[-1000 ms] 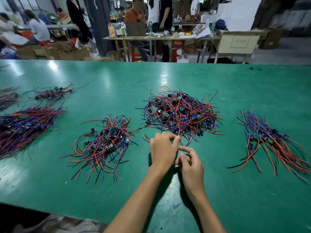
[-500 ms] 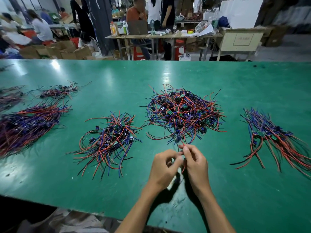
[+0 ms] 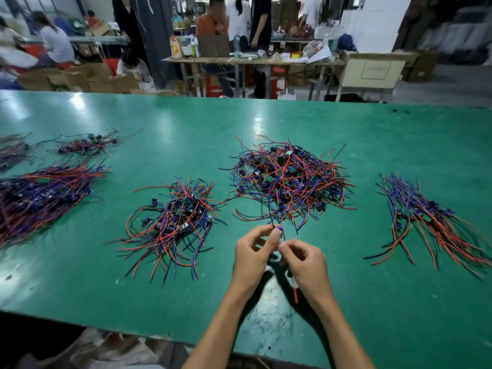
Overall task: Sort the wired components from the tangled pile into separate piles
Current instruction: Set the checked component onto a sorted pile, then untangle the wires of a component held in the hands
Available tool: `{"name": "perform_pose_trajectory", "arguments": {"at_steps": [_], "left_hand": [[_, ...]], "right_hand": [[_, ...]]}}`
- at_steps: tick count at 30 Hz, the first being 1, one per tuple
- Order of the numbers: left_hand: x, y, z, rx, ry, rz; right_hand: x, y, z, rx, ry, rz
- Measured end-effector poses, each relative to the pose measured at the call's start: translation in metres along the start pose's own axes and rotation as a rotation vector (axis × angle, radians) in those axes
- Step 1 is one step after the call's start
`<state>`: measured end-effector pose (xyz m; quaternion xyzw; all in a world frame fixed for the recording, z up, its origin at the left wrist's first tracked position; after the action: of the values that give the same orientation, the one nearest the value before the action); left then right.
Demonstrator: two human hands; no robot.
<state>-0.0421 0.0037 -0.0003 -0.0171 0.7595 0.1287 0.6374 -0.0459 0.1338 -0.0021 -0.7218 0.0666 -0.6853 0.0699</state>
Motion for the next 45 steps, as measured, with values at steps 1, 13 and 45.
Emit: {"name": "perform_pose_trajectory", "arguments": {"at_steps": [1,13,45], "left_hand": [[0.000,0.001,0.001,0.000,-0.004,0.011],[-0.051,-0.082,-0.062,-0.359,0.178,-0.418],[0.002,-0.002,-0.011,-0.122,0.184,-0.459]], "right_hand": [[0.000,0.000,0.001,-0.001,-0.002,0.005],[0.001,-0.001,0.001,0.009,0.035,-0.092],[-0.012,-0.043,-0.037,-0.090,-0.083,-0.128]]}}
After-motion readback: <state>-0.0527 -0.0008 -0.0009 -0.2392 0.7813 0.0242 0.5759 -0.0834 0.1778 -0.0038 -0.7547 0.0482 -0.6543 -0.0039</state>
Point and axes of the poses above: each hand's wrist, its own z-axis away from the middle knuckle, its own y-axis out of the palm, x = y × z, the point moved 3 cm from there along -z, towards the middle knuckle, and after that the axes turned 3 degrees about y, right-handed, at the moved point
